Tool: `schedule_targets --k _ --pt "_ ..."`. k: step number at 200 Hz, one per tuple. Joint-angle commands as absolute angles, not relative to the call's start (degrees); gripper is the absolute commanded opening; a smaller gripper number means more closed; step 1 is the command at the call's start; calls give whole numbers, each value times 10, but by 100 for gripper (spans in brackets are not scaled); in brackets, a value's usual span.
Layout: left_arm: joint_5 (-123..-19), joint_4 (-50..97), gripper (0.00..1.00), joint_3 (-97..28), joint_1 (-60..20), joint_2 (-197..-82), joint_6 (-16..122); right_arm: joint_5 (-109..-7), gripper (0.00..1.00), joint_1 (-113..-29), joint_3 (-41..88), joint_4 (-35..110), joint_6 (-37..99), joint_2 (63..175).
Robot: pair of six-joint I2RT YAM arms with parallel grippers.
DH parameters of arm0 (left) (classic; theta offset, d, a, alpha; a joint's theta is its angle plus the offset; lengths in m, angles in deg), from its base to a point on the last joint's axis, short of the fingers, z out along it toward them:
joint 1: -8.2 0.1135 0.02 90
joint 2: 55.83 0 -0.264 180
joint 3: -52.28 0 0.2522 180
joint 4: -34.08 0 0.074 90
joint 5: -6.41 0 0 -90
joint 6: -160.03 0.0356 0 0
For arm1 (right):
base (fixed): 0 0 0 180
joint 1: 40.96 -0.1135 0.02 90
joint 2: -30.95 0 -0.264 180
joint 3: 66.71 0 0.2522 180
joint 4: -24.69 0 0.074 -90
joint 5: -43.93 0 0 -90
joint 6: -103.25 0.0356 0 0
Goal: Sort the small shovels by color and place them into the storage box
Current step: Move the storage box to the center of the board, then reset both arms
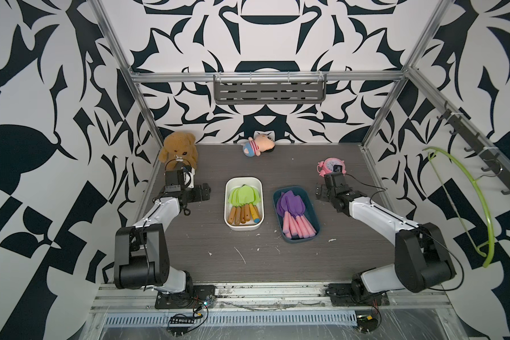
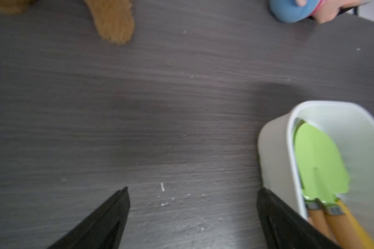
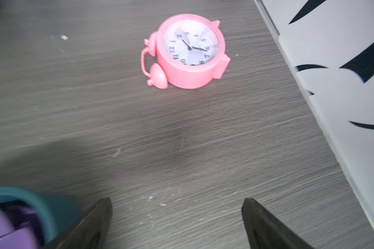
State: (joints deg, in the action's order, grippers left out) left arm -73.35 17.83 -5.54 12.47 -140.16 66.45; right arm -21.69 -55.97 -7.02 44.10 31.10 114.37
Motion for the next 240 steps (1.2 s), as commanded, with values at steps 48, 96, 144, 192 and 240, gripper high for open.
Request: schedule_targets --k 48,96,144,192,240 --pt "-804 558 100 89 115 -1434 648 -163 99 -549 -110 237 218 1153" --pt "-839 559 99 87 90 -1438 665 -136 100 -548 -172 226 207 1096" --pt "-827 551 99 84 90 -1436 670 -146 99 -546 -263 82 191 1116" --pt "-837 146 99 -189 91 -1587 671 -298 99 -470 -309 -66 141 1157" --pt "-434 -34 99 -371 201 -1814 663 -385 100 -428 -321 -107 152 1194"
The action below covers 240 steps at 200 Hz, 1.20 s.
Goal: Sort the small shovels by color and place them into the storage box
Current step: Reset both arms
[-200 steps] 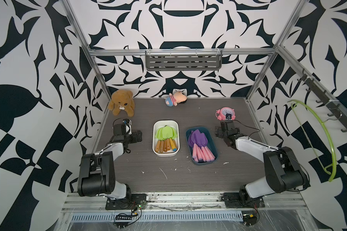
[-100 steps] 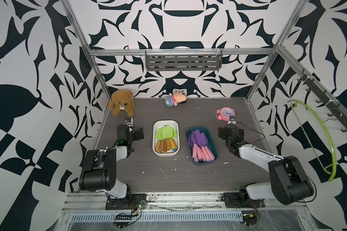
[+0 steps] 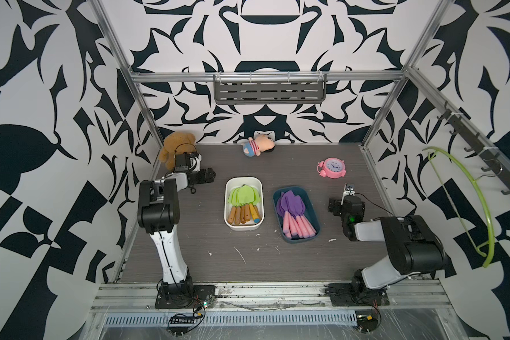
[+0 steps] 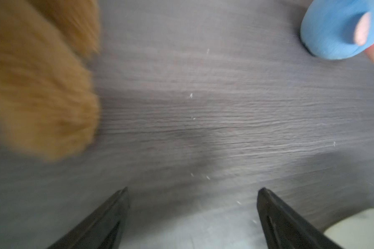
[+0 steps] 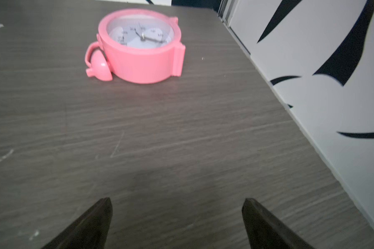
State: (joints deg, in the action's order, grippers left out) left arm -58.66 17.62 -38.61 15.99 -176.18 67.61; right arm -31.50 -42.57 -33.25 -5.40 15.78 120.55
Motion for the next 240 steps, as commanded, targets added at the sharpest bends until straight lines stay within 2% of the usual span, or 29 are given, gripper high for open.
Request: schedule_targets --k 1,36,75,106,129,157,173,198,240 --pt "-436 -32 99 -369 200 -1813 664 -385 99 -427 -321 -110 152 1195" --pt "-549 98 99 -235 152 -1665 660 -385 100 -428 -317 -104 152 1198" --pt "-683 309 99 -69 148 -1512 606 -383 100 -428 -316 -103 152 1198" --pt "-754 408 99 9 138 -1429 646 -382 99 -428 -317 -104 152 1197" --pt "-760 516 99 70 133 -1417 640 -382 100 -428 -317 -104 152 1197" --pt "-838 659 99 151 69 -1432 690 -382 100 -427 -318 -104 152 1197" --pt "-878 812 99 214 49 -1453 696 -381 100 -427 -318 -104 152 1196" --pt "-945 698 100 162 48 -1446 677 -381 100 -428 -318 -105 152 1196" --pt "-935 702 99 165 65 -1445 657 -360 99 -440 -316 -105 148 1198"
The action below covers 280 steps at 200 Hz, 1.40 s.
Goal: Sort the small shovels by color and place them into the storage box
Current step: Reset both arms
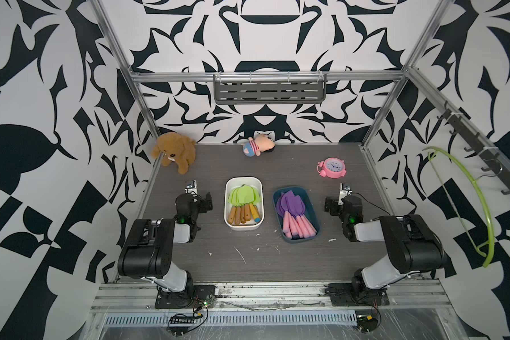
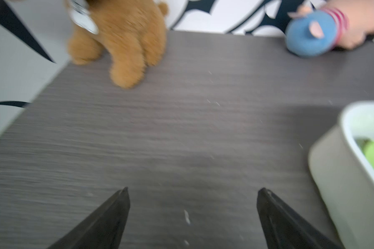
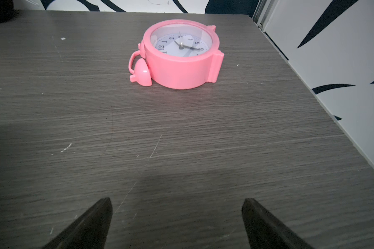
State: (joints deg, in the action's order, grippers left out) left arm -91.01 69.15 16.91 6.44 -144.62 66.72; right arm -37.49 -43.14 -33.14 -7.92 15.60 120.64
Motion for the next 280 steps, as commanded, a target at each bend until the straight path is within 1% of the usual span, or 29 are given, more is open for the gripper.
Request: schedule_targets --k 1,67,84,107,280 --pt "-934 702 99 165 65 -1446 657 -360 99 -439 -316 -105 148 1198" --pt "-931 707 100 169 65 -1443 658 -382 100 -431 -315 -102 149 1197" --pt "-932 706 99 168 65 -1443 658 -379 100 -431 -316 -102 149 1197" --pt "-934 704 100 166 65 -1444 657 -337 99 -445 -314 -104 145 1201" --pt "-934 711 99 167 64 -1447 659 -349 99 -440 -314 -104 148 1199"
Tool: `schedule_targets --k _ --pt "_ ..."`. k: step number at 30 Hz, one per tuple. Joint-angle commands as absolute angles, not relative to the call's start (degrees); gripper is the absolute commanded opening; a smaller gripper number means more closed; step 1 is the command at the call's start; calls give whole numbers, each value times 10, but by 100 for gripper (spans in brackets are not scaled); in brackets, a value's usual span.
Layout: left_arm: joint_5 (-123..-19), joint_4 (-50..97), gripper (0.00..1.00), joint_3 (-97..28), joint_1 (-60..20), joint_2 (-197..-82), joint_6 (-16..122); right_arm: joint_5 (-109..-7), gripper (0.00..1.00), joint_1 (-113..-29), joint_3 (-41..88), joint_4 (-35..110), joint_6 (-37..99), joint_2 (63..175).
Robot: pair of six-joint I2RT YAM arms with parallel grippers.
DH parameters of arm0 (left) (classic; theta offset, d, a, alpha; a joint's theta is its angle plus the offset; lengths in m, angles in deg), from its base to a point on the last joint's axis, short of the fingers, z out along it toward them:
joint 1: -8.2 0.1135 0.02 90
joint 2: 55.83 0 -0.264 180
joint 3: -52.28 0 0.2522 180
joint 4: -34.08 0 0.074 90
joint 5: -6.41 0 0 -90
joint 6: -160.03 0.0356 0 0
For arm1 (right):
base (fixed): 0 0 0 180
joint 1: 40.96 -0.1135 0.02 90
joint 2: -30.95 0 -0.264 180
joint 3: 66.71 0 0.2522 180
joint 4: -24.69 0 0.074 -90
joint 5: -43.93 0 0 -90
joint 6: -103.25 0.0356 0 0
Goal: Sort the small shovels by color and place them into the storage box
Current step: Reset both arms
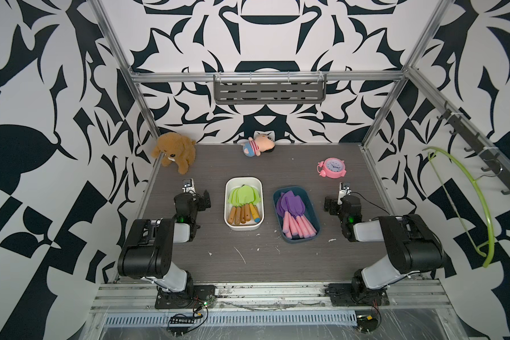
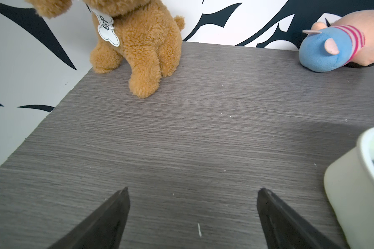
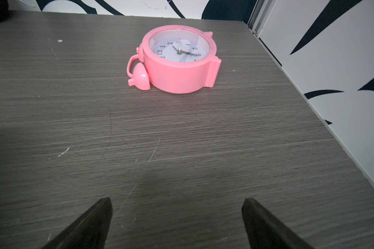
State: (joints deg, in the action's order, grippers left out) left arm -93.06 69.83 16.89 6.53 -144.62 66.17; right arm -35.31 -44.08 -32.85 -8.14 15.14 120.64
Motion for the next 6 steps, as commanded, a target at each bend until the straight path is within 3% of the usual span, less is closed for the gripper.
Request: schedule_targets --k 1,6 --pt "-934 710 99 168 64 -1448 659 -349 99 -440 -314 -104 148 1200" --pt "-934 712 99 172 64 -1442 659 -348 99 -440 -315 -105 148 1199"
